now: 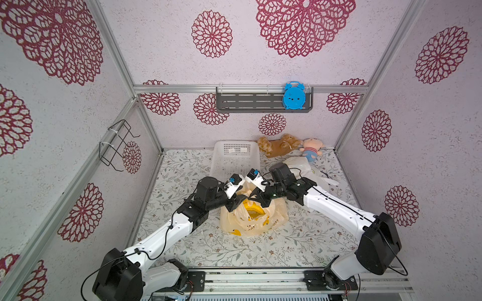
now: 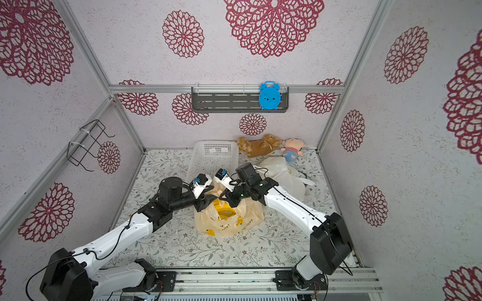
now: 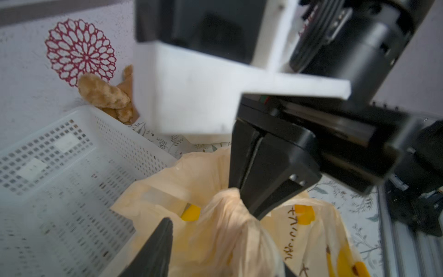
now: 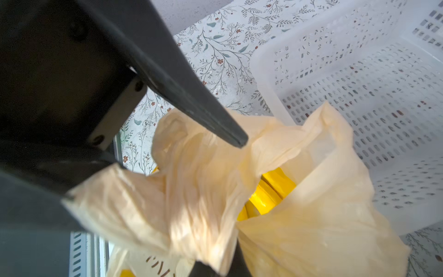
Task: Place the banana into a plastic bag & tie a knot
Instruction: Cross the plastic bag at the center of the board.
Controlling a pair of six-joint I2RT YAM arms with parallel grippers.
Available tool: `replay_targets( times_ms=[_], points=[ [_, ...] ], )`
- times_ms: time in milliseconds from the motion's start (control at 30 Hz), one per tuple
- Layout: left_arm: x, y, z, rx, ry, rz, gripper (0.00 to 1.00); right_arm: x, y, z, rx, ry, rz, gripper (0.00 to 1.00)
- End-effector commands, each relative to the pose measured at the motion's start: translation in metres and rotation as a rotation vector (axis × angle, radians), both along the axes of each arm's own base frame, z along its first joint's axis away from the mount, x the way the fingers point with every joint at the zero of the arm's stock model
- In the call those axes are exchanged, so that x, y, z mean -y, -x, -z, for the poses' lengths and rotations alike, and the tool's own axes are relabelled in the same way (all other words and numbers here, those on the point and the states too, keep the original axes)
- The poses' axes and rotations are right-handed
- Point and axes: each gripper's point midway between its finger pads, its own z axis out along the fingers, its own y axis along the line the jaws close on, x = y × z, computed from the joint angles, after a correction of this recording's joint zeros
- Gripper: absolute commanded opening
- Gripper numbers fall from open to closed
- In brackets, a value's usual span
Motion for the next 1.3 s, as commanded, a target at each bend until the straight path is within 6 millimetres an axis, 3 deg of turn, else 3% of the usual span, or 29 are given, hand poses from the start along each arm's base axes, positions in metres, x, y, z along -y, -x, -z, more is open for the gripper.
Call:
replay_targets(
  times_ms=[0,67,167,300,433,600,967,1267],
  points=[
    [-0.018,-0.001,-0.025,0.029,0.108,-0.070,0.67,0.001,-0.004,-0.020,0.085,-0.039,0.009,0.00],
    [-0.033,-0.005,-0.034,0.025,0.161,-0.128,0.73,0.001,-0.004,-0.021,0.094,-0.045,0.010,0.00],
    [-0.054,-0.013,-0.045,-0.011,0.224,-0.199,0.75,0.001,-0.003,-0.024,0.109,-0.060,0.004,0.00],
    [-0.075,-0.039,-0.043,-0.081,0.242,-0.331,0.74,0.001,-0.002,-0.028,0.124,-0.072,-0.006,0.00],
    [-0.064,-0.073,-0.013,-0.247,0.185,-0.339,0.68,0.001,-0.001,-0.033,0.144,-0.077,-0.014,0.00],
    [-0.039,-0.091,0.008,-0.322,0.186,-0.243,0.64,0.004,-0.003,-0.041,0.204,-0.078,-0.010,0.00],
    [0.006,-0.060,0.010,-0.351,0.247,0.065,0.62,0.011,-0.009,-0.065,0.392,-0.075,0.000,0.00],
    [0.017,-0.038,0.013,-0.359,0.244,0.146,0.62,0.015,-0.022,-0.070,0.505,-0.010,0.051,0.00]
  ],
)
